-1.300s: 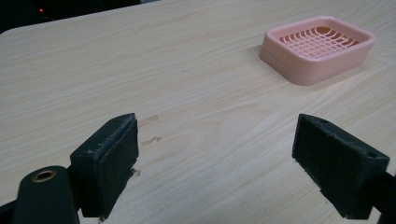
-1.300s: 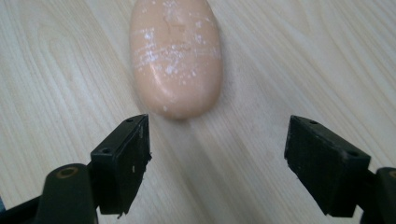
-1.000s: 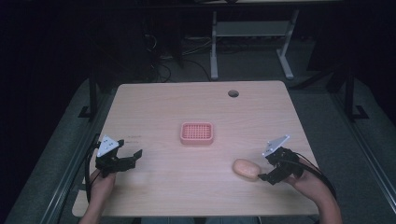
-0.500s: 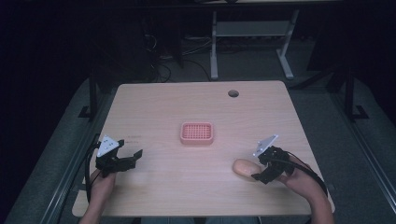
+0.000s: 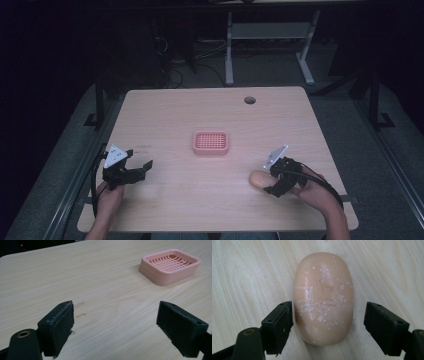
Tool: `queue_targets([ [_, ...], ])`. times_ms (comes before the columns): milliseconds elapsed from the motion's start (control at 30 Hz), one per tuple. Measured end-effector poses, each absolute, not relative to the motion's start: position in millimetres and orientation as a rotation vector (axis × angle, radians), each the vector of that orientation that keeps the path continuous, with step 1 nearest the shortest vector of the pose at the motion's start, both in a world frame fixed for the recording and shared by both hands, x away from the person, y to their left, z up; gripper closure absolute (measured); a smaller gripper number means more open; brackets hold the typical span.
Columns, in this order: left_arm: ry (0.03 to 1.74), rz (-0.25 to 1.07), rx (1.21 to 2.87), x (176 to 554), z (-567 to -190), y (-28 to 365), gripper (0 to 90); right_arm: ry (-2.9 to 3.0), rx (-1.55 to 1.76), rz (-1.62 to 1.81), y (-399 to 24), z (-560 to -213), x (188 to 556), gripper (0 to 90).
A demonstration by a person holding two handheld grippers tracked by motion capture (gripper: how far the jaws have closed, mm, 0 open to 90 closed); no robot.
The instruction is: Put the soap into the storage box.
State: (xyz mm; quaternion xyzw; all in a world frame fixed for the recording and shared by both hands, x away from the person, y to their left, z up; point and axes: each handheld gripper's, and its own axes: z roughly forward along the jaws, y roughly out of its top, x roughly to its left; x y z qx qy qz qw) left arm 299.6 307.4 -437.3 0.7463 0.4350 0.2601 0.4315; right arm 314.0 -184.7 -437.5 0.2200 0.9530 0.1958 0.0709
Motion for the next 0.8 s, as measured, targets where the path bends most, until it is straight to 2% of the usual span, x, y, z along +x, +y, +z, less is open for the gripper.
queue_targets([
  [800, 1.082, 0.651, 1.857, 299.6, -437.0, 307.9, 14.2, 2.931, 0.598, 0.501, -164.4, -442.0, 323.7, 23.2],
])
